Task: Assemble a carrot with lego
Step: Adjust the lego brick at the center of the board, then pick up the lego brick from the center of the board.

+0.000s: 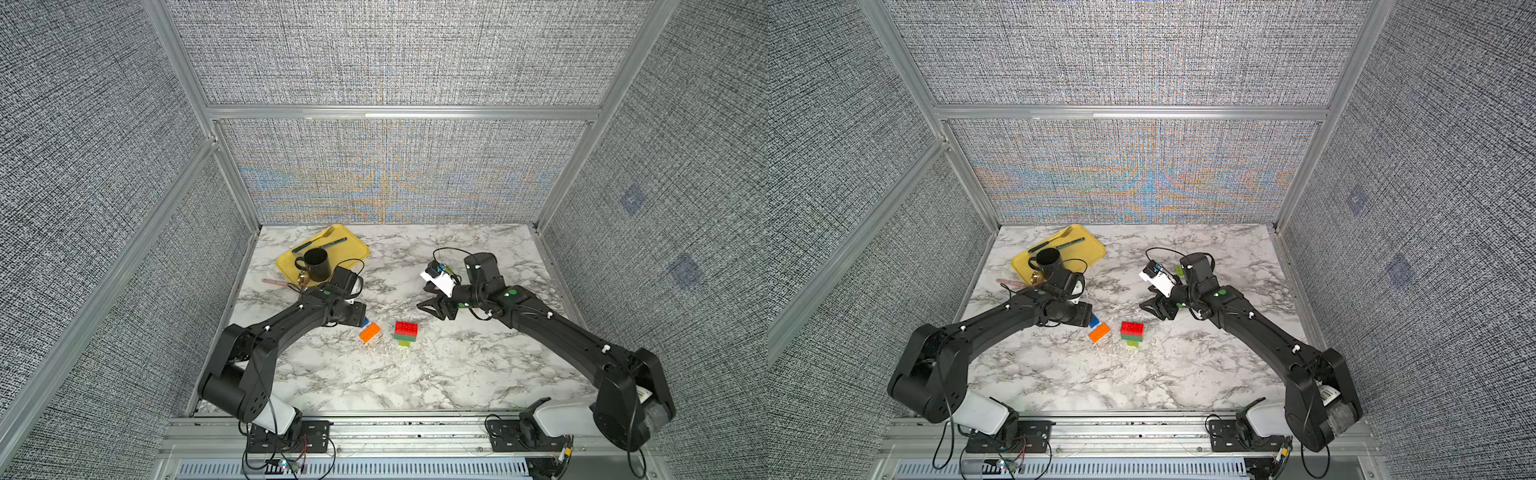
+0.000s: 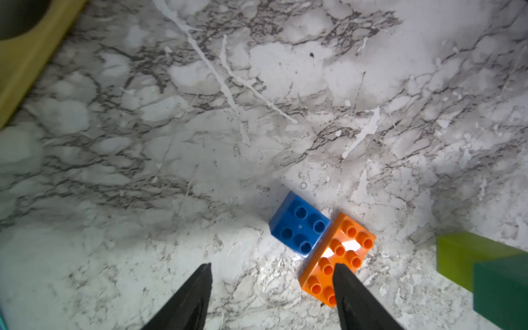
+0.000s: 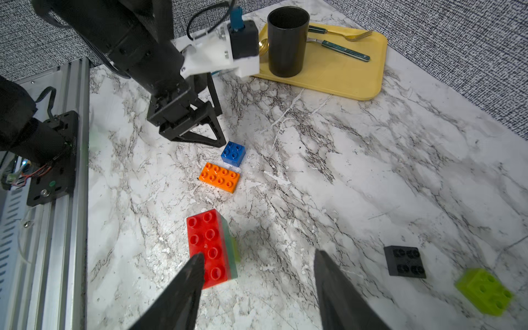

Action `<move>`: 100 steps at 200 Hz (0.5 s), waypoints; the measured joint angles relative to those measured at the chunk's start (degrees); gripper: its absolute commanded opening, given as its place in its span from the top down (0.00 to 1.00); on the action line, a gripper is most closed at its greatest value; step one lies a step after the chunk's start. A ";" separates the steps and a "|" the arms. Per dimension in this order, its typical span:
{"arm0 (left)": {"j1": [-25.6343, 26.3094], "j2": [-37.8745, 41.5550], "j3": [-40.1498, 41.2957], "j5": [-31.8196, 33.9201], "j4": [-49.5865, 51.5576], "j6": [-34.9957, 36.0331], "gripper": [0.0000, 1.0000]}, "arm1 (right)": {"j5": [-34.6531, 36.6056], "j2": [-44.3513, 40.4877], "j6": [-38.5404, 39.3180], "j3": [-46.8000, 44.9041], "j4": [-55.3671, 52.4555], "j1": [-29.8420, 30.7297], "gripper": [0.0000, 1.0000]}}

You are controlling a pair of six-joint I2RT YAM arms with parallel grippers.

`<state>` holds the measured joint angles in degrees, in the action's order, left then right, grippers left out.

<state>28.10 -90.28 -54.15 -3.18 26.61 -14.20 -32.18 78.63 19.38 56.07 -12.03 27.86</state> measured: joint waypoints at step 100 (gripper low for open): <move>2.08 -12.46 -8.13 0.28 2.16 4.79 0.45 | 0.07 1.64 -2.29 0.00 1.07 -0.22 0.38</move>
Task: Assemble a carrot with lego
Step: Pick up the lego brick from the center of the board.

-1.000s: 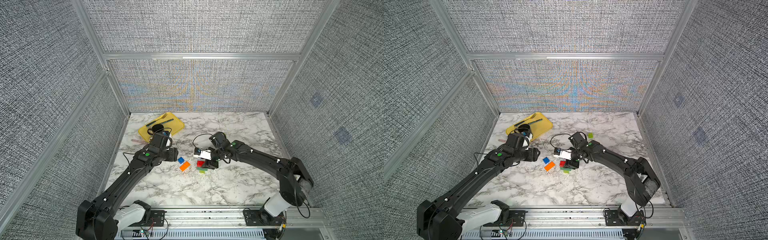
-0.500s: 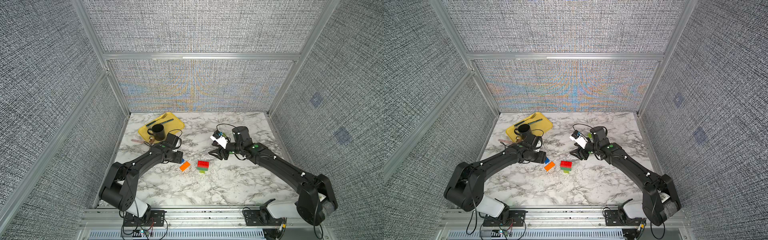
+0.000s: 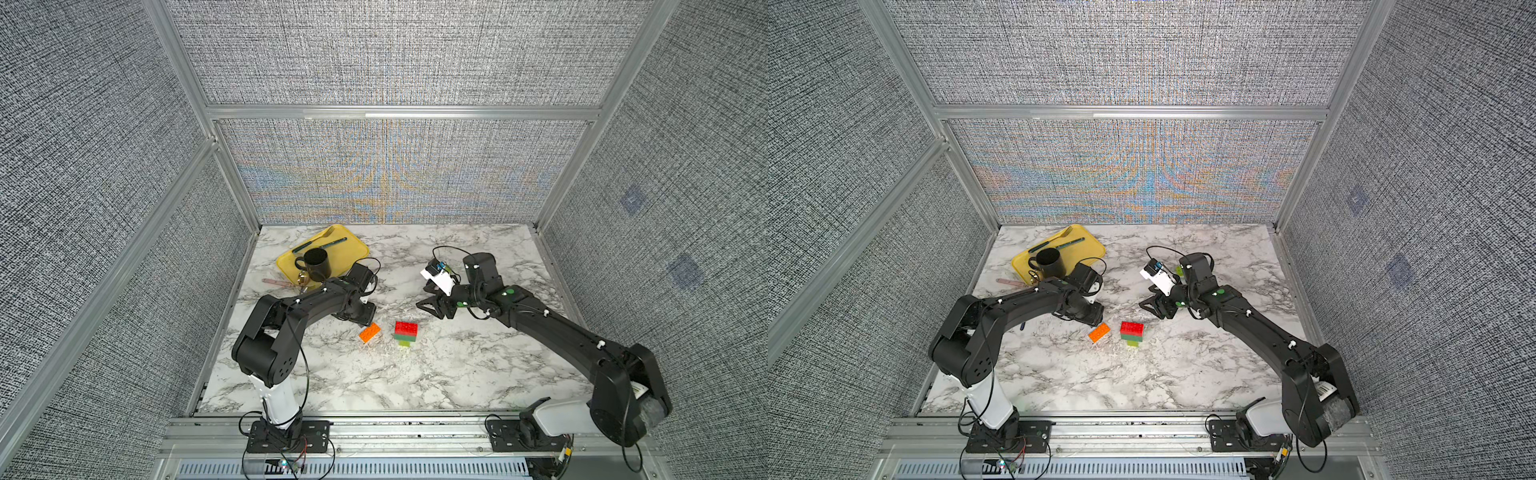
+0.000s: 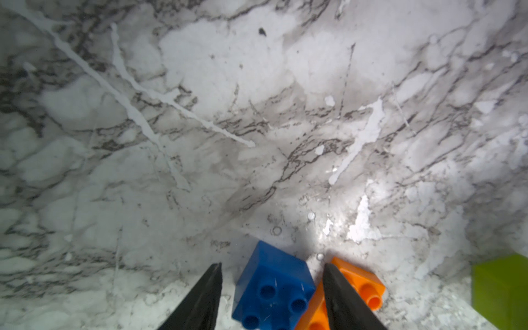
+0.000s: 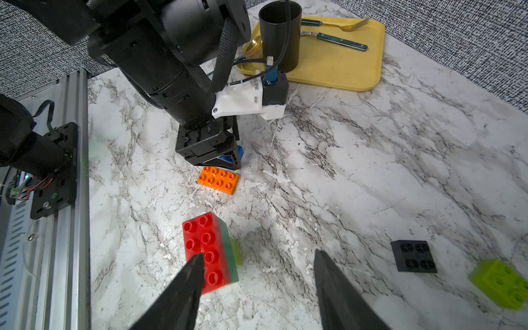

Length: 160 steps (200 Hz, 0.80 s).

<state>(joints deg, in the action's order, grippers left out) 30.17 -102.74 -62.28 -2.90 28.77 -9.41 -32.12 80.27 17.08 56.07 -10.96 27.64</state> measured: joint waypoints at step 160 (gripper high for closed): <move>-0.57 0.63 1.88 4.46 2.62 -1.22 0.39 | 2.27 2.60 -0.59 0.79 -0.07 0.00 0.38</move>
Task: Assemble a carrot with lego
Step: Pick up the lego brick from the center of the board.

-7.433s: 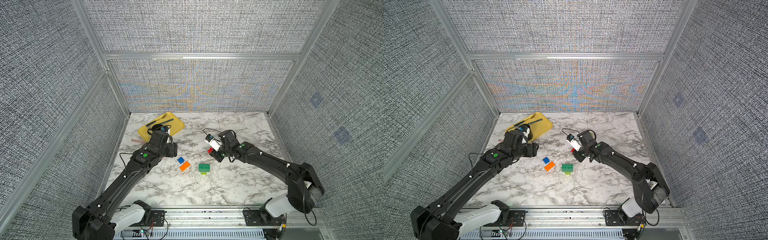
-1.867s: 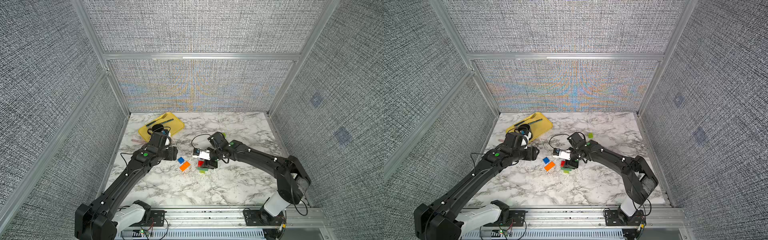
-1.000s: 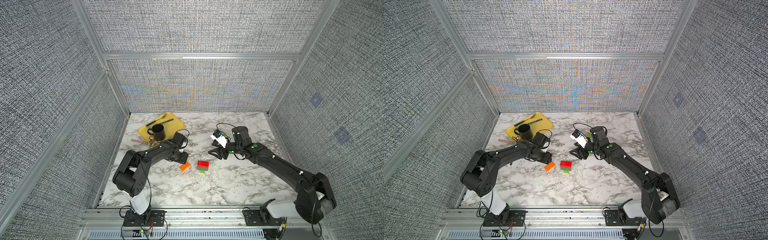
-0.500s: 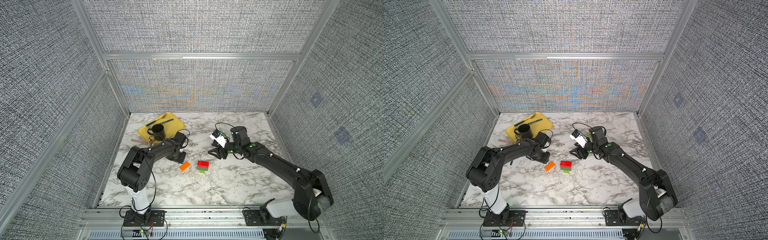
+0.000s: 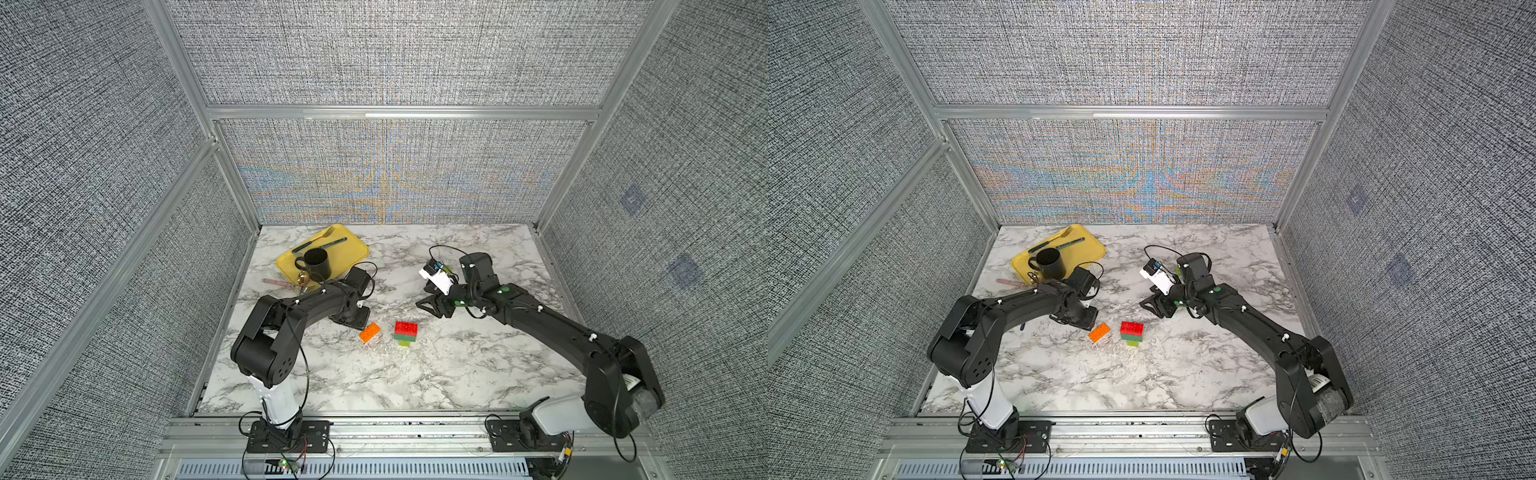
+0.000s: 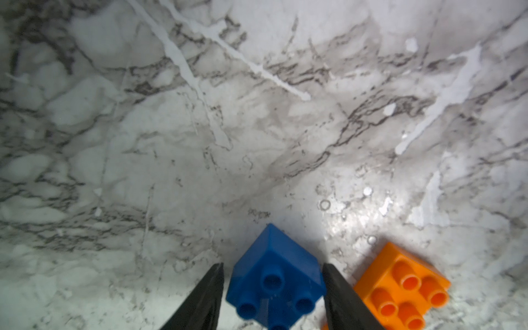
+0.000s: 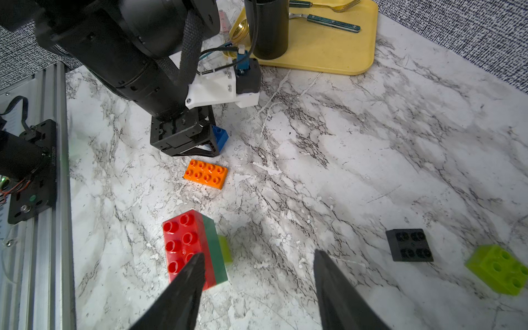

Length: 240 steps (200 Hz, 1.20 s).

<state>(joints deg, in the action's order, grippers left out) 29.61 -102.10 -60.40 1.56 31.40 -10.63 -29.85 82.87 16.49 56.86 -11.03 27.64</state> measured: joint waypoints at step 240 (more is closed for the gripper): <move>-0.50 -0.59 -2.34 2.73 1.95 -1.60 0.36 | 2.62 0.96 -0.90 0.63 -0.42 0.00 0.37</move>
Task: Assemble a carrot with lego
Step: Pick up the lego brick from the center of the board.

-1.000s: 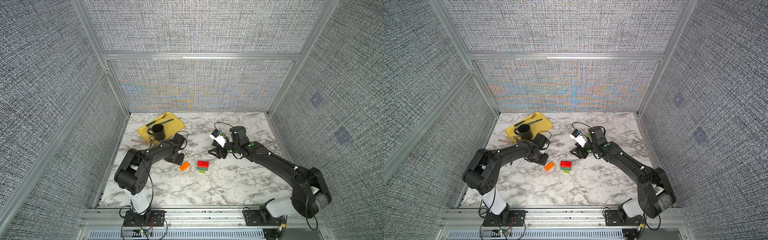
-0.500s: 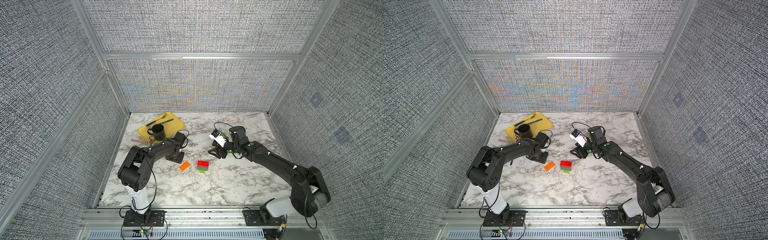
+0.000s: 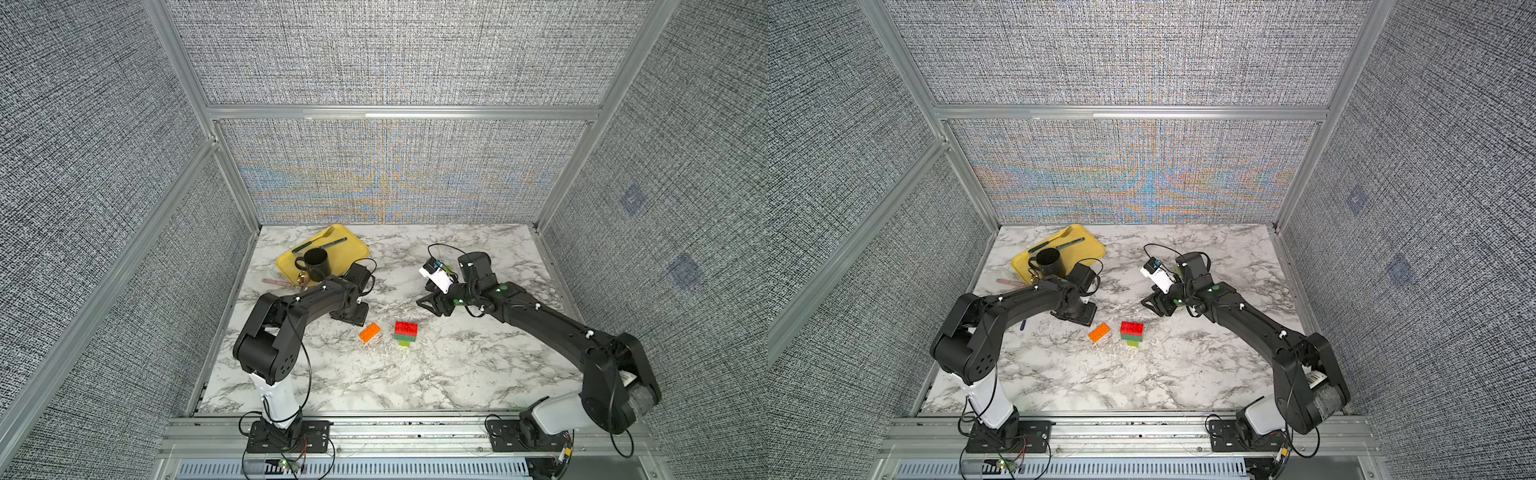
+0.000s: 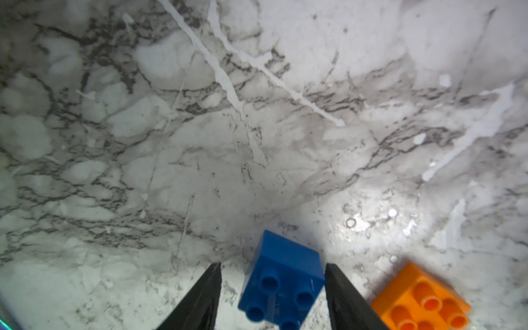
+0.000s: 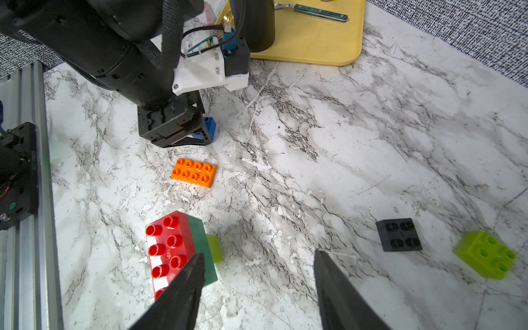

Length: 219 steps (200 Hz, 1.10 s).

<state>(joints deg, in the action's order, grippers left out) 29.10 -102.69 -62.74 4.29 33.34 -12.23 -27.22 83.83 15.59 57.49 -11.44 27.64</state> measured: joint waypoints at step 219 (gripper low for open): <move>-1.66 -2.43 -1.57 -1.31 0.83 0.50 0.59 | 0.00 0.28 -1.31 0.00 0.07 -0.15 0.37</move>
<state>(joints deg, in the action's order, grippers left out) 27.44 -105.12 -64.31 2.98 34.17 -11.73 -27.22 84.12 14.28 57.49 -11.38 27.49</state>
